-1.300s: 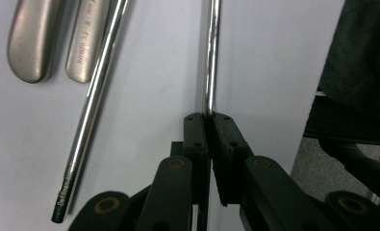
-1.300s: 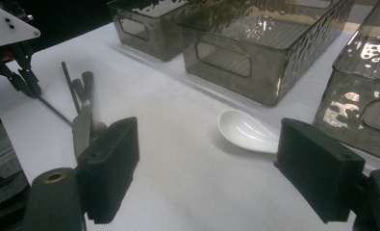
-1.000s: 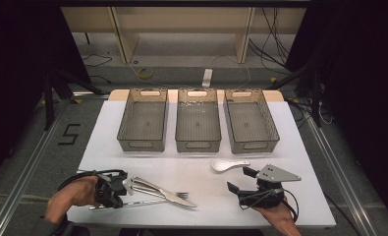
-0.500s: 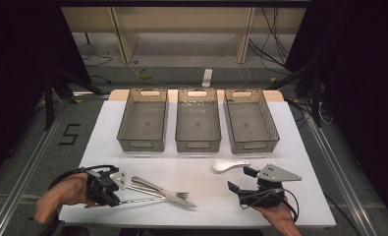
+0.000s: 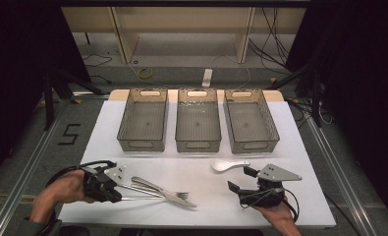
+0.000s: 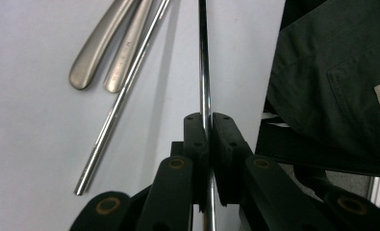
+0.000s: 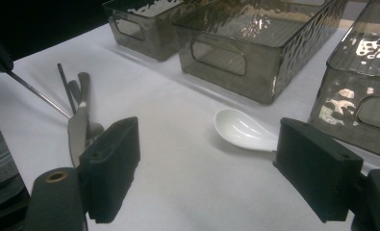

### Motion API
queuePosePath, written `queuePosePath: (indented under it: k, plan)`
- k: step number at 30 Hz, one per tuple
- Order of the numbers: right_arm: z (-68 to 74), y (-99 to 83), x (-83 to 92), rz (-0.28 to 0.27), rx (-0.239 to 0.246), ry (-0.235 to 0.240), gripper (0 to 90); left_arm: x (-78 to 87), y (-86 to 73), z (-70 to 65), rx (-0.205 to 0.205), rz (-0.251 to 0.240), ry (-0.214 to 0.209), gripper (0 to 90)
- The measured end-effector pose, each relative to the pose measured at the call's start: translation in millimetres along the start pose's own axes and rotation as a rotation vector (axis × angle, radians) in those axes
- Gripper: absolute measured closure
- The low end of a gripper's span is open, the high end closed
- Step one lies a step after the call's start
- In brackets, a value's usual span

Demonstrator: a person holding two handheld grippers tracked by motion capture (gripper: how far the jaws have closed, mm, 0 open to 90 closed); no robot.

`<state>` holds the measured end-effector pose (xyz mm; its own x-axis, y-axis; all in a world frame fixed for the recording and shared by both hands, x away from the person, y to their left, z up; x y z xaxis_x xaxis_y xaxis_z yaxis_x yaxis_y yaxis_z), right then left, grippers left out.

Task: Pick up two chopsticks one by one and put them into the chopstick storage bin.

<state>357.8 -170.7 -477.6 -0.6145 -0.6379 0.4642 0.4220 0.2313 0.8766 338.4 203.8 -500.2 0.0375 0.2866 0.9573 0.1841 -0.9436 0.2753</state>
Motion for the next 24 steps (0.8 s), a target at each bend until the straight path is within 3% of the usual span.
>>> queuePosePath:
  k: [8, 14, 24]
  plan:
    - [-0.3, -0.5, -0.1, 0.004, -0.003, -0.003, 24.3, 8.4, -2.8, 0.7, 0.021, -0.011, 0.018, 84.7]
    - [-1.4, -0.5, -0.4, 0.002, -0.008, -0.004, 24.3, 16.8, -4.9, 2.7, 0.042, -0.048, 0.035, 84.7]
    - [-1.7, -1.0, -0.9, 0.005, -0.011, -0.005, 24.3, 20.8, -4.2, 1.0, 0.045, -0.039, 0.044, 84.7]
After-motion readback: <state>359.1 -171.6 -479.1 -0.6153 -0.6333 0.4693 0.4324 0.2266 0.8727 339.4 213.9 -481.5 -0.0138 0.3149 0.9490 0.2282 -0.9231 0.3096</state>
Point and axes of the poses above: each handheld gripper's, and its own axes: x roughly backward along the jaws, y roughly out of its top, z roughly to its left, the point moved 9 cm from there along -x, roughly forward along the jaws, and after that the axes turned 1 degree about -x, right-handed, at the moved point
